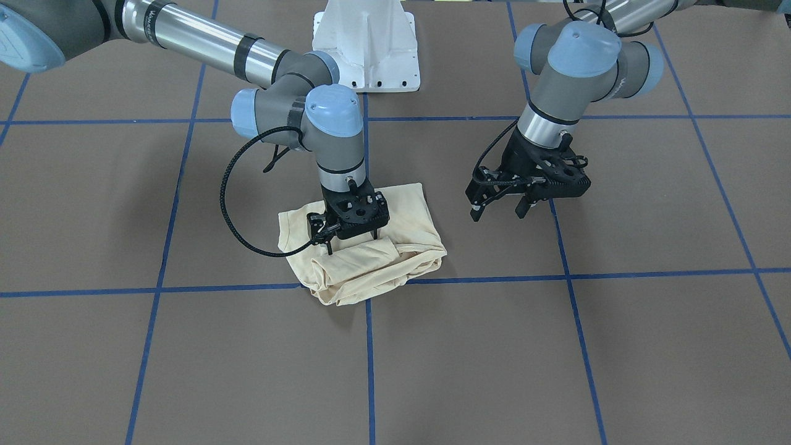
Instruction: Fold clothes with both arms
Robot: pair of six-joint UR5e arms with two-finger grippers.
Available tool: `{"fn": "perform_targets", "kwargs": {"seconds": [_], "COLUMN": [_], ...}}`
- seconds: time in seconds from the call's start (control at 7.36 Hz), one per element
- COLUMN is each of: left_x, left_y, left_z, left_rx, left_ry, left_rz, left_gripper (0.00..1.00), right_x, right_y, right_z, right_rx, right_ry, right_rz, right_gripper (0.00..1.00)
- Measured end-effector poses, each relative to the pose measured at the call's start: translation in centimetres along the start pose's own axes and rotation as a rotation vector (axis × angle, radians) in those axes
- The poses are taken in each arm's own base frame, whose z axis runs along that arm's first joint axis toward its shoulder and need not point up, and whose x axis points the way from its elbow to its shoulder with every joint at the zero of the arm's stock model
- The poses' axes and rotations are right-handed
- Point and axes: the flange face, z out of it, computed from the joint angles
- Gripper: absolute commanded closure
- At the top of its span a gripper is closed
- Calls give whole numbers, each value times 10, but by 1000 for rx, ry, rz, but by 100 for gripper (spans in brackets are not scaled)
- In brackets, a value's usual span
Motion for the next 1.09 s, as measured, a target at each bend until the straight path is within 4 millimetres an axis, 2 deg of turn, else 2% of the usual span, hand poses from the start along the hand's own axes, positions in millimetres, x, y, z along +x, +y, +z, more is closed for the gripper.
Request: {"fn": "perform_targets", "kwargs": {"seconds": [0.41, 0.68, 1.09], "left_x": [0, -1, -3], "left_y": [-1, -1, -1], "left_z": [0, 0, 1], "left_rx": [1, 2, 1], "left_ry": [0, -2, -5], "left_rz": [-1, -3, -6], "left_gripper": [1, 1, 1], "right_x": [-22, -21, -18], "right_y": [-24, -47, -86], "right_z": [12, 16, 4], "right_rx": [2, 38, 83], "right_ry": [5, -10, -11], "right_rz": [2, 14, 31], "right_gripper": [0, 0, 0]}}
